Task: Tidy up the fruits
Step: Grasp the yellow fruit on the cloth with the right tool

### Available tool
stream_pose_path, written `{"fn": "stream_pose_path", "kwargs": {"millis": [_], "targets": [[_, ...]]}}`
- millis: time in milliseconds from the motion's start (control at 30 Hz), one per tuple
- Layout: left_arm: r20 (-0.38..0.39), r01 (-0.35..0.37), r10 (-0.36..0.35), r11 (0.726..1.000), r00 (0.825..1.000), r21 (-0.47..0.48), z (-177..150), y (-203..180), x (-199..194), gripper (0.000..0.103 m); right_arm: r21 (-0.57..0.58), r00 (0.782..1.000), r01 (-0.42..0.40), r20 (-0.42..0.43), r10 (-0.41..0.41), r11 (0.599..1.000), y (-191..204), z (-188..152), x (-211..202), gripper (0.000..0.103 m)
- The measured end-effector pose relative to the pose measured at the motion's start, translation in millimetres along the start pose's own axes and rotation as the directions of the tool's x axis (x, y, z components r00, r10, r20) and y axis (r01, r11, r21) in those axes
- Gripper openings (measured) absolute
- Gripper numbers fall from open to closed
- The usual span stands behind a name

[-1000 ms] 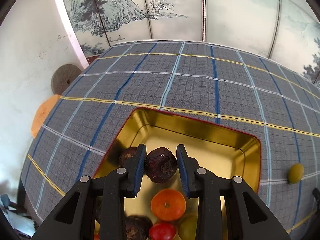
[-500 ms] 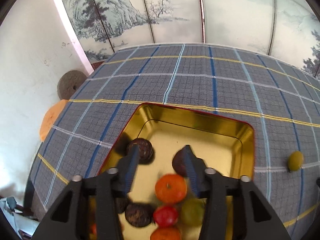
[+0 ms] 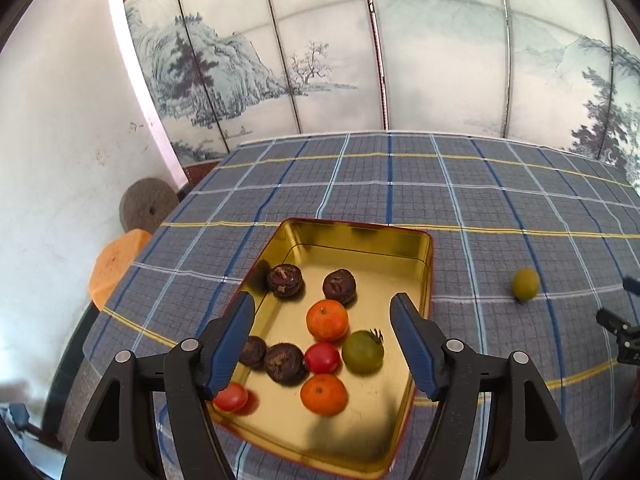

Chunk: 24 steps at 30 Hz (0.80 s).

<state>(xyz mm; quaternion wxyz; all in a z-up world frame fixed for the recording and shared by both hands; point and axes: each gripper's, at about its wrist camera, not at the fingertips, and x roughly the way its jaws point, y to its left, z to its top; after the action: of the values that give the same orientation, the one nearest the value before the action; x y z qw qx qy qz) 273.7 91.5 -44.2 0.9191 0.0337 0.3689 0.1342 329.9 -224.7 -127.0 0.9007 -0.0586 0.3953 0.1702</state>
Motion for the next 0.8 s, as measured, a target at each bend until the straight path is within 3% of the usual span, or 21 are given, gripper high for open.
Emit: {"fn": "stream_pose_path", "kwargs": {"millis": [167, 233, 300, 533, 600, 733, 767, 800], "targets": [[0.018, 0.024, -0.023, 0.999, 1.000, -0.036, -18, 3, -18, 0.072, -0.081, 0.992, -0.123, 0.021, 0.125, 0.989, 40, 17, -1, 0.102], [0.018, 0.028, -0.027, 0.999, 0.999, -0.041, -26, 3, -22, 0.074, -0.104, 0.988, -0.154, 0.012, 0.156, 0.983, 52, 22, 5, 0.097], [0.011, 0.031, -0.031, 0.999, 0.999, -0.036, -33, 2, -25, 0.075, -0.112, 0.984, -0.179, -0.003, 0.179, 0.978, 60, 26, 14, 0.085], [-0.007, 0.028, -0.028, 1.000, 1.000, 0.002, -48, -4, -27, 0.075, -0.141, 0.979, -0.202, -0.035, 0.199, 0.969, 76, 42, 44, 0.079], [-0.011, 0.030, -0.030, 1.000, 1.000, 0.001, -48, -4, -27, 0.075, -0.153, 0.979, -0.203, -0.051, 0.198, 0.967, 81, 46, 53, 0.071], [-0.017, 0.026, -0.026, 1.000, 1.000, 0.001, -47, -5, -26, 0.075, -0.176, 0.978, -0.204, -0.088, 0.191, 0.963, 90, 51, 74, 0.065], [-0.016, 0.027, -0.028, 1.000, 1.000, -0.002, -46, -4, -26, 0.075, -0.179, 0.977, -0.206, -0.099, 0.191, 0.962, 91, 51, 78, 0.054], [-0.014, 0.028, -0.028, 1.000, 0.999, -0.003, -46, -4, -26, 0.075, -0.183, 0.975, -0.207, -0.117, 0.188, 0.961, 93, 51, 84, 0.035]]}}
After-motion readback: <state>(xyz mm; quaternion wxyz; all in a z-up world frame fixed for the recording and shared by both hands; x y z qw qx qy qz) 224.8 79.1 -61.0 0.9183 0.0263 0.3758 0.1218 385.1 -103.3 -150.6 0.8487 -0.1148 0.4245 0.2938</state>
